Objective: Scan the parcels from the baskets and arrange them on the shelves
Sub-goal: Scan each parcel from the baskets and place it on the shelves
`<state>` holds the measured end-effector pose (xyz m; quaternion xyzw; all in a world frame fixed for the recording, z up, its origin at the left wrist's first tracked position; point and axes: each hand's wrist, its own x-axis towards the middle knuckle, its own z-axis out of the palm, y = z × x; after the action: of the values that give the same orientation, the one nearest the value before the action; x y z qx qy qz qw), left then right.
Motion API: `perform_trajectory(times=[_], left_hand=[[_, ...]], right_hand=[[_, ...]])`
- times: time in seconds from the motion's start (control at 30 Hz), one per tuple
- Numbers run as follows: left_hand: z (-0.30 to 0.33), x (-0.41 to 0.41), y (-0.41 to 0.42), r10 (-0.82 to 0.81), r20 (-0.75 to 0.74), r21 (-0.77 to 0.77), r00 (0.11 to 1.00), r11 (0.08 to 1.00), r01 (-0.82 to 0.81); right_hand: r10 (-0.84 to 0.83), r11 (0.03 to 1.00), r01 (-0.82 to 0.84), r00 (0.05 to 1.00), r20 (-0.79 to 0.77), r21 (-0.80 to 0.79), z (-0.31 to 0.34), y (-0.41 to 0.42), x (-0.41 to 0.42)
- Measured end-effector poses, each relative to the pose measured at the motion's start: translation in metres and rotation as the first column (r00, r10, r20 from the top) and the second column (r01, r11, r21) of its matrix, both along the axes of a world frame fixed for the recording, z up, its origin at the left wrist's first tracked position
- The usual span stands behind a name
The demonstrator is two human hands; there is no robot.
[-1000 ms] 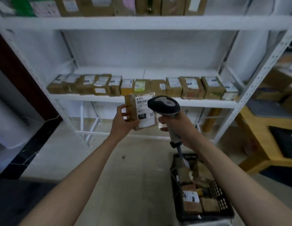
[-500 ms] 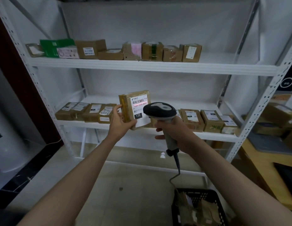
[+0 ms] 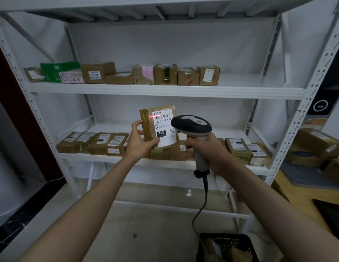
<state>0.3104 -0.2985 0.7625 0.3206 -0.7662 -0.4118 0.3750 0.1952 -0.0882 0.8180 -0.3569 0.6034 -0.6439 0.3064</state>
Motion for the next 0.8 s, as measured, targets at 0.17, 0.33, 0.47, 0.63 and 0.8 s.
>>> perform_trajectory(times=[0.17,0.33,0.47,0.63,0.8], left_hand=[[0.017,-0.026,0.013,-0.056,0.013,-0.015,0.998,0.998,0.056],[0.043,-0.065,0.031,-0.129,-0.002,-0.004,0.992,0.992,0.129],[0.07,-0.104,0.053,-0.198,-0.041,0.02,0.979,0.98,0.199],[0.107,-0.15,0.081,-0.263,-0.118,0.061,0.958,0.961,0.271],[0.14,-0.188,0.092,-0.314,-0.125,0.074,0.941,0.943,0.325]], right_hand=[[-0.073,0.997,0.073,0.997,0.007,-0.036,0.017,0.014,-0.028],[-0.199,0.979,0.197,0.979,-0.043,-0.053,0.038,0.029,-0.069],[-0.313,0.948,0.308,0.948,-0.053,-0.086,0.055,0.043,-0.097],[-0.393,0.909,0.385,0.919,-0.021,-0.16,0.074,0.057,-0.128],[-0.447,0.87,0.444,0.894,0.035,-0.216,0.086,0.058,-0.152]])
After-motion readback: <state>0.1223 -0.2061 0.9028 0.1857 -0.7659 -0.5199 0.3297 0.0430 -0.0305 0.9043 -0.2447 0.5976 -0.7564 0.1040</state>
